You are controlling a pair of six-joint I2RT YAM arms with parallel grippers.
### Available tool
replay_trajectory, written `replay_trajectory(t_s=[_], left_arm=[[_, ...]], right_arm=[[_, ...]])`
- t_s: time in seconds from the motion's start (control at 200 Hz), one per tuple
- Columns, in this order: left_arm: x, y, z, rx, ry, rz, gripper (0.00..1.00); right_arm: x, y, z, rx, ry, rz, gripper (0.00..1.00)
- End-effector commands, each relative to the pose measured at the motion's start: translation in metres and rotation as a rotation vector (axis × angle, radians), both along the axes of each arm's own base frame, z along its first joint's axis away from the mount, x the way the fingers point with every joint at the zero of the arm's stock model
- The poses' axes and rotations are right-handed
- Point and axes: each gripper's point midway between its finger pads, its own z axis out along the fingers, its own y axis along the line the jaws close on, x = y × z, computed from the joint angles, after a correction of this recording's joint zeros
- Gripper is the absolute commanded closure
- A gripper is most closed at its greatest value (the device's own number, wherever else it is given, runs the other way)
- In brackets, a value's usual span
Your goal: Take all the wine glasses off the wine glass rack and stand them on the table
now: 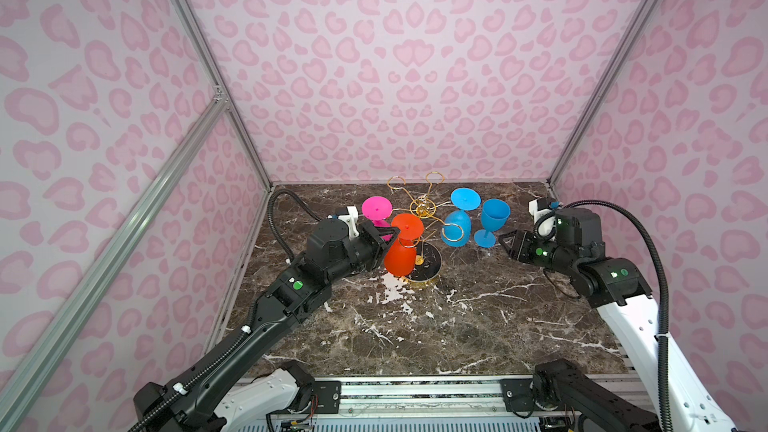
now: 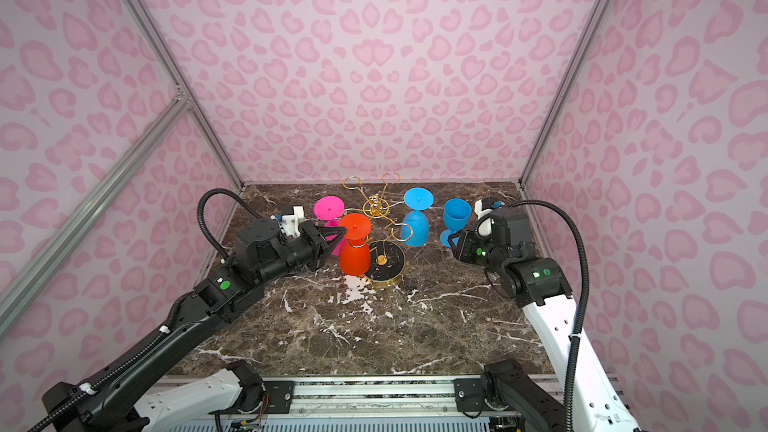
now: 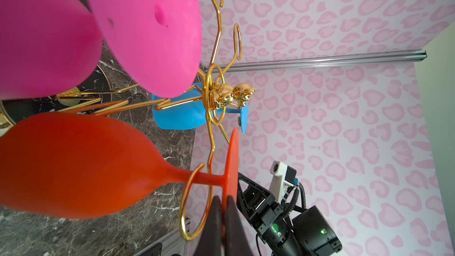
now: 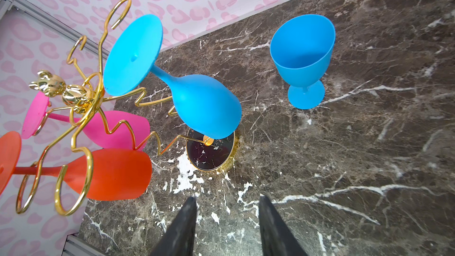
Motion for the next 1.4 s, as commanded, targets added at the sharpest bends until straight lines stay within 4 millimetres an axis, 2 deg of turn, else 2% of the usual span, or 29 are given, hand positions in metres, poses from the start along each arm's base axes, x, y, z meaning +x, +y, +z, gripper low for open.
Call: replay_trajectory(t_s=[0.0, 0.19, 0.45, 1.1, 1.4], left_arm=[[0.002, -0.001, 0.000, 0.045, -0.005, -0.007, 0.96], [0.002, 0.004, -0.001, 0.152, -0.003, -0.007, 0.97], [0.006, 0.000, -0.010, 0.174, 0.015, -0.019, 0.96], [0.009, -0.001, 0.006, 0.270, -0.037, -0.021, 0.97], [0.009, -0.003, 0.004, 0.250, -0.031, -0.023, 0.97]], right_arm=[[0.001, 0.000, 0.002, -0.004, -0.009, 0.006, 0.57], [-0.001, 0.000, 0.000, -0.009, -0.008, 0.011, 0.57], [0.002, 0.002, -0.001, -0.003, -0.008, 0.015, 0.57], [0.003, 0.000, -0.004, -0.003, -0.004, 0.015, 0.56], [0.003, 0.000, -0.006, -0.001, 0.000, 0.016, 0.57]])
